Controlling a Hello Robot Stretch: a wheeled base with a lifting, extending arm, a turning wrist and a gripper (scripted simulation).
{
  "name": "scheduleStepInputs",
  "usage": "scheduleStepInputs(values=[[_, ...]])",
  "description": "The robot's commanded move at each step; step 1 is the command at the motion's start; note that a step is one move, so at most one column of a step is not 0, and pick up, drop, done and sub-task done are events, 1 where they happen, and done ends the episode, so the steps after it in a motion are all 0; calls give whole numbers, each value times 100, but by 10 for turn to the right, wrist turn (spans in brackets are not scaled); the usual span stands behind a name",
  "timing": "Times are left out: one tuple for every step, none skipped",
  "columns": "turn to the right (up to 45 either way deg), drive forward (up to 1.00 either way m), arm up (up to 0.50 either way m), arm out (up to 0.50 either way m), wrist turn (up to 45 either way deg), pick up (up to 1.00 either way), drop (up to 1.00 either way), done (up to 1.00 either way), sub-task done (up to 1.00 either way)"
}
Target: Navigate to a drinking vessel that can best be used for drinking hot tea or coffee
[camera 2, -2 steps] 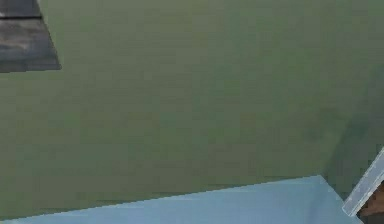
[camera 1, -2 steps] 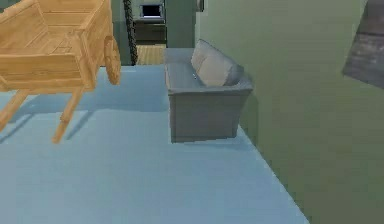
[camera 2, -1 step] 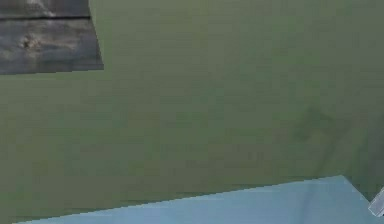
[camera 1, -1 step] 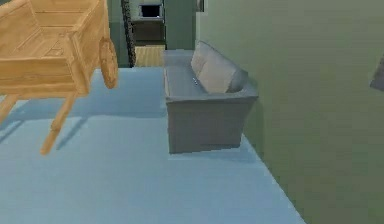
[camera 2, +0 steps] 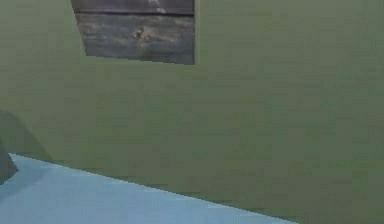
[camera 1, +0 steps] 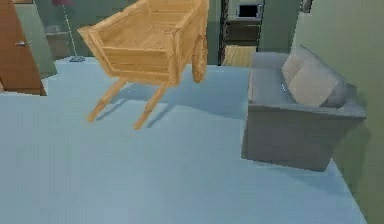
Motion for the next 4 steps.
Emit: scheduleStepInputs(values=[[0, 100, 0, 0, 0, 0, 0, 0, 0], [0, 65, 0, 0, 0, 0, 0, 0, 0], [150, 0, 0, 0, 0, 0, 0, 0, 0], [0, 100, 0, 0, 0, 0, 0, 0, 0]])
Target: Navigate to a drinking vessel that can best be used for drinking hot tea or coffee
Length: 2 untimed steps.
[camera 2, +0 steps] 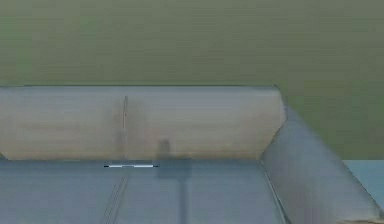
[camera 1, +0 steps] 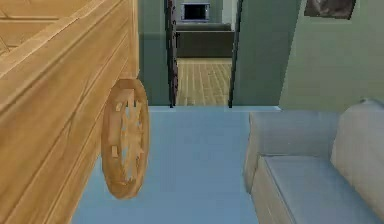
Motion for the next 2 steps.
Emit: scheduleStepInputs(values=[[0, 100, 0, 0, 0, 0, 0, 0, 0], [0, 100, 0, 0, 0, 0, 0, 0, 0]])
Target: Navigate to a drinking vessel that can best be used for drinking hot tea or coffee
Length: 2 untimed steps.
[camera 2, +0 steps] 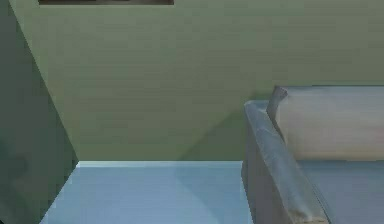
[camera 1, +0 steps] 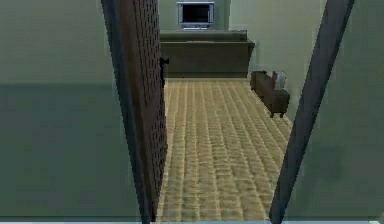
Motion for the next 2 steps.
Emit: scheduleStepInputs(values=[[30, 0, 0, 0, 0, 0, 0, 0, 0], [0, 100, 0, 0, 0, 0, 0, 0, 0]])
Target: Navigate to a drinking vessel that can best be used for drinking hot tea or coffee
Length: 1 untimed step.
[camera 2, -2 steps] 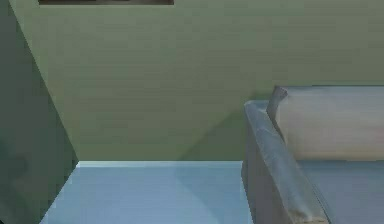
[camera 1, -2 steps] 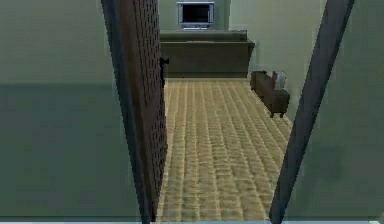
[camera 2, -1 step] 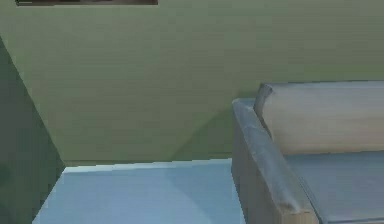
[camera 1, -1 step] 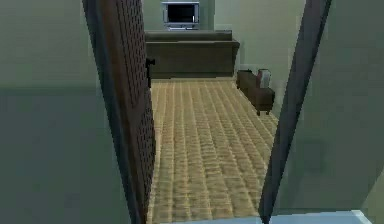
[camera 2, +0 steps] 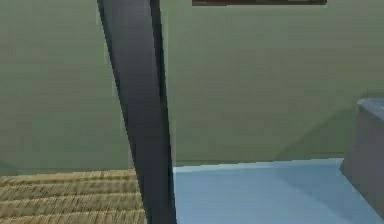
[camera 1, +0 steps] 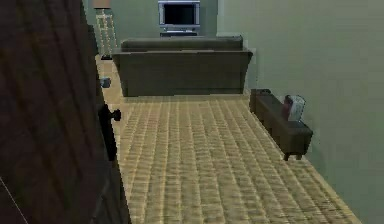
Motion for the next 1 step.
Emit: scheduleStepInputs(values=[[0, 100, 0, 0, 0, 0, 0, 0, 0]])
